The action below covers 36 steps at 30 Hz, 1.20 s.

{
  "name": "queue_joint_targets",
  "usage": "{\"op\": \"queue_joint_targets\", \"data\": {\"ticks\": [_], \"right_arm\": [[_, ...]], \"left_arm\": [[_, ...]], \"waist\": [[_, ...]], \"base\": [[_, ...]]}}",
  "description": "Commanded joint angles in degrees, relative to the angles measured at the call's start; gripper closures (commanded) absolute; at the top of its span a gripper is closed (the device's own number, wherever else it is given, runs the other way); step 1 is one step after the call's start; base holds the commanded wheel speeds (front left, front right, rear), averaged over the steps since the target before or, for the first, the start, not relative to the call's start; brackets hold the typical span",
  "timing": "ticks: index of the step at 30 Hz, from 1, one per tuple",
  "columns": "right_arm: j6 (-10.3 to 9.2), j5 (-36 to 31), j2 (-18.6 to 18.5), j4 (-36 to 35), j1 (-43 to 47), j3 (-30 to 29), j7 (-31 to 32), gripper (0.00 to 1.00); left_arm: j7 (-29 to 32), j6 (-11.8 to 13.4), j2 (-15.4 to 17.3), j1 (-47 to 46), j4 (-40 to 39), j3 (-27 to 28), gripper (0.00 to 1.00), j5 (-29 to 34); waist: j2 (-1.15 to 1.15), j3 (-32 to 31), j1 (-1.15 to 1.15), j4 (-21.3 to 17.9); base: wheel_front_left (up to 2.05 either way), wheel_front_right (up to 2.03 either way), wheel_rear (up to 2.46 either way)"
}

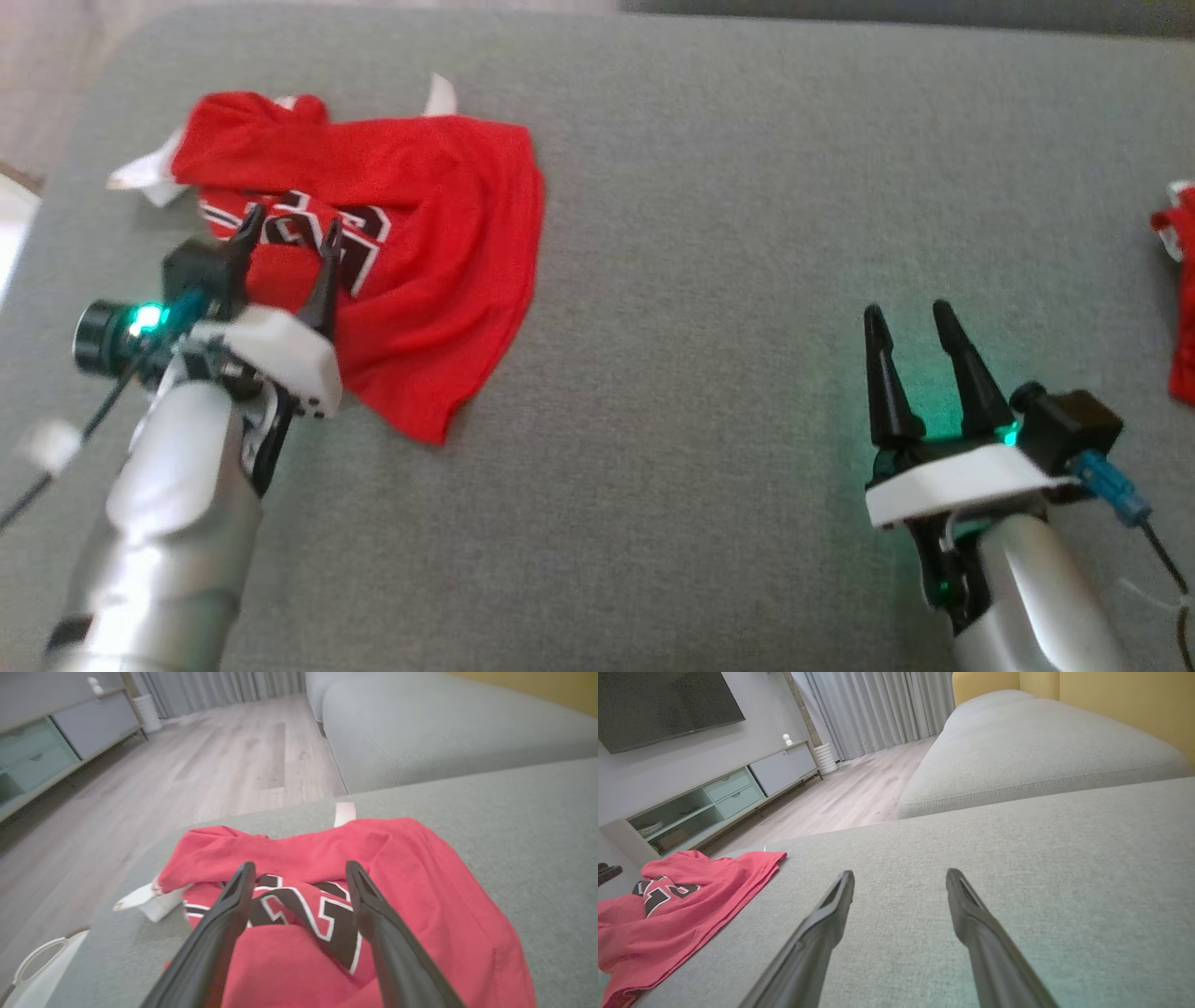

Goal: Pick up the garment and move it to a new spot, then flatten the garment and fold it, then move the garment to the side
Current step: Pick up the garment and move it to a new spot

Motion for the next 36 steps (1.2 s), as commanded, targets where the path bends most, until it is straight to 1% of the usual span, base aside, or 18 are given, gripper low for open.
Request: {"op": "queue_joint_targets", "data": {"ticks": [1,3,5,10,12,15,16,17,20,24,29,30,32,33,36], "right_arm": [[-0.04,-0.5,-0.1,-2.0,-2.1,1.2,-0.8,0.0],[-0.04,-0.5,-0.1,-2.3,-2.9,1.3,-0.8,0.0],[-0.04,-0.4,-0.1,-2.5,-3.5,1.4,-0.8,0.0],[-0.04,-0.2,-0.1,-3.1,-4.6,1.4,-0.8,0.0],[-0.04,0.0,-0.1,-3.4,-4.8,1.4,-0.8,0.0],[-0.04,0.1,-0.1,-3.8,-5.1,1.4,-0.8,0.0],[-0.04,0.2,-0.1,-3.9,-5.1,1.5,-0.8,0.0],[-0.04,0.2,-0.1,-3.9,-5.1,1.5,-0.8,0.0],[-0.04,0.2,-0.1,-3.8,-5.1,1.4,-0.8,0.0],[-0.04,0.4,-0.1,-3.5,-4.9,1.2,-0.8,0.0],[-0.04,0.9,-0.1,-3.1,-4.0,1.0,-0.8,0.0],[-0.04,0.9,-0.1,-3.1,-4.0,1.0,-0.8,0.0],[-0.04,1.1,-0.1,-3.0,-3.7,1.0,-0.8,0.0],[-0.04,1.3,-0.1,-2.8,-3.4,0.9,-0.8,0.0],[-0.04,1.7,-0.1,-2.8,-3.1,0.8,-0.8,0.0]], "left_arm": [[0.7,-0.3,2.3,-2.9,-0.5,0.8,0.0,-0.4],[2.9,-0.3,2.7,-5.2,2.1,-2.0,0.0,-1.8],[5.5,-0.3,3.5,-6.8,4.4,-6.2,0.0,-4.4],[12.6,-0.3,5.8,-8.5,7.0,-15.8,0.0,-13.2],[14.9,-0.3,7.4,-8.9,7.5,-18.6,0.0,-16.2],[15.9,-0.3,9.0,-9.6,8.0,-21.2,0.0,-19.3],[16.0,-0.3,9.1,-9.6,8.0,-22.2,0.23,-20.3],[16.0,-0.3,9.3,-9.7,7.8,-23.1,1.0,-21.3],[14.1,-0.3,9.9,-10.1,7.1,-24.9,1.0,-23.8],[8.9,-0.3,10.0,-10.8,5.8,-25.9,1.0,-26.3],[2.2,-0.3,8.1,-10.6,2.6,-25.9,1.0,-30.3],[2.2,-0.3,8.1,-10.6,2.6,-25.9,1.0,-30.3],[0.2,-0.3,7.2,-10.5,1.0,-26.2,1.0,-31.2],[-1.6,-0.3,6.2,-10.4,-0.6,-26.4,1.0,-31.7],[-3.4,-0.3,4.4,-10.4,-2.6,-26.8,1.0,-32.1]], "waist": [[0.0,1.4,-0.01,-1.2],[0.0,2.4,-0.01,-2.0],[0.0,3.3,-0.01,-2.8],[0.0,4.8,-0.01,-4.5],[0.0,5.3,-0.01,-5.1],[0.0,5.7,-0.01,-5.8],[0.0,5.8,-0.01,-5.9],[0.0,5.8,-0.01,-6.1],[0.0,5.3,-0.01,-6.4],[0.0,3.6,-0.01,-6.8],[0.0,0.6,-0.01,-7.4],[0.0,0.6,-0.01,-7.4],[0.0,-0.5,-0.01,-7.8],[0.0,-1.4,-0.01,-8.3],[0.0,-2.1,-0.01,-9.4]], "base": [[0.0,0.0,0.0],[0.0,0.0,0.0],[0.0,0.0,0.0],[0.0,0.0,0.0],[0.0,0.0,0.0],[0.0,0.0,0.0],[0.0,0.0,0.0],[0.0,0.0,0.0],[0.0,0.0,0.0],[0.0,0.0,0.0],[0.0,0.0,0.0],[0.0,0.0,0.0],[0.0,0.0,0.0],[0.0,0.0,0.0],[0.0,0.0,0.0]]}}
